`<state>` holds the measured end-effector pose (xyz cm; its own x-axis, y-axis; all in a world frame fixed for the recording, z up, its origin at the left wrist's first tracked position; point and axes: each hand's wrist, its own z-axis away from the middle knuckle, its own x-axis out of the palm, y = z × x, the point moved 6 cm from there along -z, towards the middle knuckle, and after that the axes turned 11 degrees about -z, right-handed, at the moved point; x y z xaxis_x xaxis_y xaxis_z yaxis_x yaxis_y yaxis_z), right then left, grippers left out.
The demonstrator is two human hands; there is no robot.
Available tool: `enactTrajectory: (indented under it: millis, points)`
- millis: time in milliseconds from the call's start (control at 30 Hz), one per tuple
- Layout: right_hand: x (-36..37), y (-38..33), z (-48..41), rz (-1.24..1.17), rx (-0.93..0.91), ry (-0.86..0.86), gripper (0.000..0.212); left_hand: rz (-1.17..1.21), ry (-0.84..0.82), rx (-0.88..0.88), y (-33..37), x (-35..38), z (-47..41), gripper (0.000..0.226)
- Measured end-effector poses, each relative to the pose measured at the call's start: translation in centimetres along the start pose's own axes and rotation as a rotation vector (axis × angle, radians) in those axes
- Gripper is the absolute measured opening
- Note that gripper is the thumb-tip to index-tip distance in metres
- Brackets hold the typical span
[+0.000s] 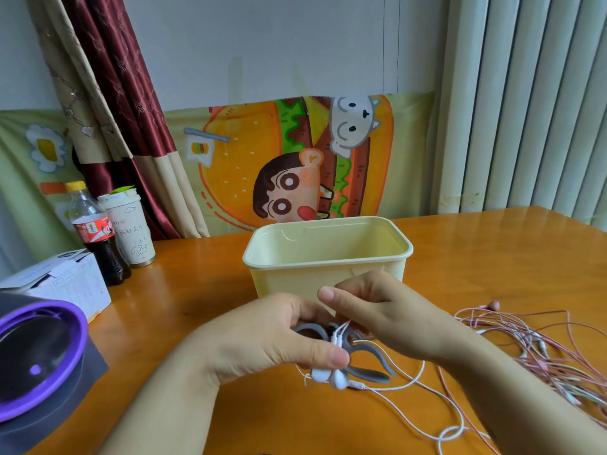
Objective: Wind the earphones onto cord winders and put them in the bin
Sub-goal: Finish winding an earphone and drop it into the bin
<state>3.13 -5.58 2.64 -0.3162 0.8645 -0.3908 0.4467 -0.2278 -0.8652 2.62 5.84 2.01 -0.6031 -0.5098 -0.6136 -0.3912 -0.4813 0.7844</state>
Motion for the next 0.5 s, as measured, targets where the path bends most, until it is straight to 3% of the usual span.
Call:
enactTrajectory:
  millis: [300,367,500]
  points:
    - [1.7,1.7,-0.5,-0.564,0.017,0.061,0.071,0.144,0.186,0.071,0.4,-1.4,0.3,0.032]
    - [1.7,1.3,-0.7,-0.559,0.004,0.119,0.063,0.191,0.222,0.075,0.6,-1.6,0.3,0.032]
    - [0.7,0.9,-0.7,-0.434,-0.069,0.232,0.061,0.255,0.26,0.055,0.8,-1.6,0.3,0.061]
